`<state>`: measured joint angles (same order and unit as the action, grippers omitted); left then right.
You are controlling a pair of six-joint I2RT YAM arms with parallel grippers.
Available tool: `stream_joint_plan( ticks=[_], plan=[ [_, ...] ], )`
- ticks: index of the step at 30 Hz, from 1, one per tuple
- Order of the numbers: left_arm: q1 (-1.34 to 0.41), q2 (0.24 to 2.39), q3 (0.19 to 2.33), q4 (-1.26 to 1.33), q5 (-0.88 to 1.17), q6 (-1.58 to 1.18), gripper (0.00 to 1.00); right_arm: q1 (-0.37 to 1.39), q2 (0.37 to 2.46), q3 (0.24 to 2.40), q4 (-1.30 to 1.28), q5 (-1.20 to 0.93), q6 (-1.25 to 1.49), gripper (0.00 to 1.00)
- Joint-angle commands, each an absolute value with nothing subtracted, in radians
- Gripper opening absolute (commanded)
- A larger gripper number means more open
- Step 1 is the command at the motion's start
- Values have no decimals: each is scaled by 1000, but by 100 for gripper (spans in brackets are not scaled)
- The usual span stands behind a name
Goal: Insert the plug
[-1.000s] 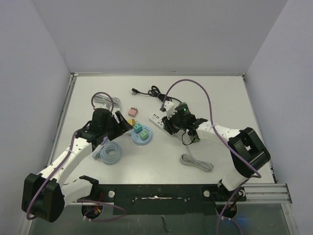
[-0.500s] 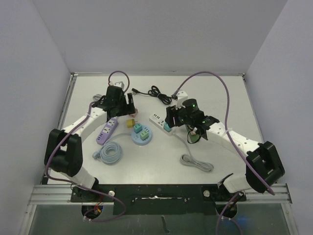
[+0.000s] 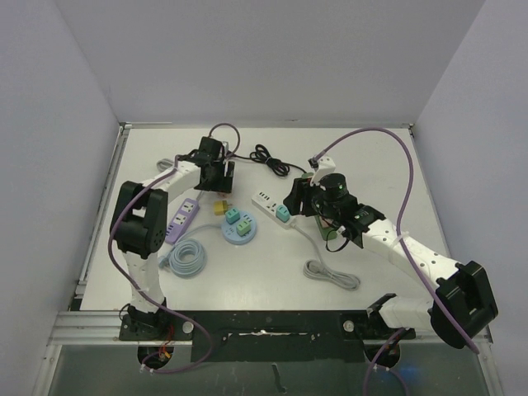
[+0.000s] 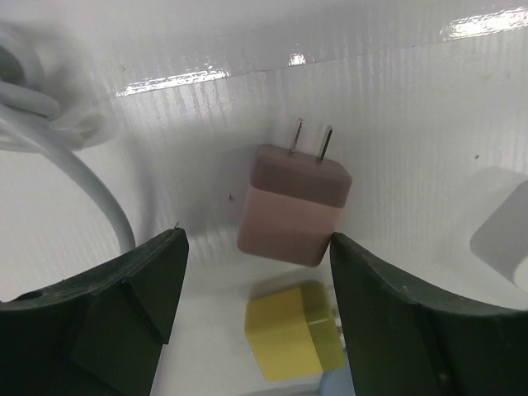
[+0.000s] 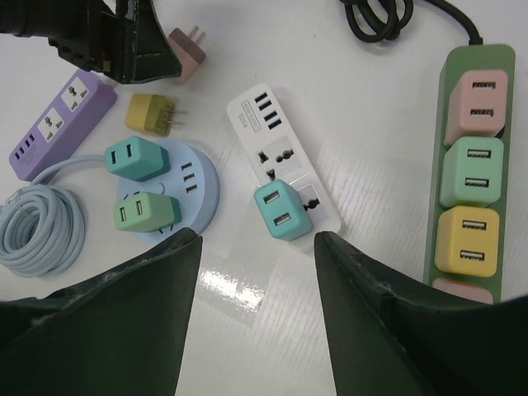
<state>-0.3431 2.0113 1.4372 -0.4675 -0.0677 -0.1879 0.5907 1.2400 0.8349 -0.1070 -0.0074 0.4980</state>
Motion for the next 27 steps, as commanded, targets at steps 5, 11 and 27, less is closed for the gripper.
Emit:
stream_joint_plan(
  ticks=[5, 11, 27],
  plan=[
    [-340, 2062, 1494, -459, -47, -127, 59, 605, 1245, 869, -118, 30, 553, 52],
    [-341, 2058, 1478, -409, -52, -100, 57, 609, 1239, 866, -125, 29, 558, 51],
    [-334, 2109, 1587, -446, 5, -68, 35, 611, 1202, 835, -111, 30, 571, 51]
  ],
)
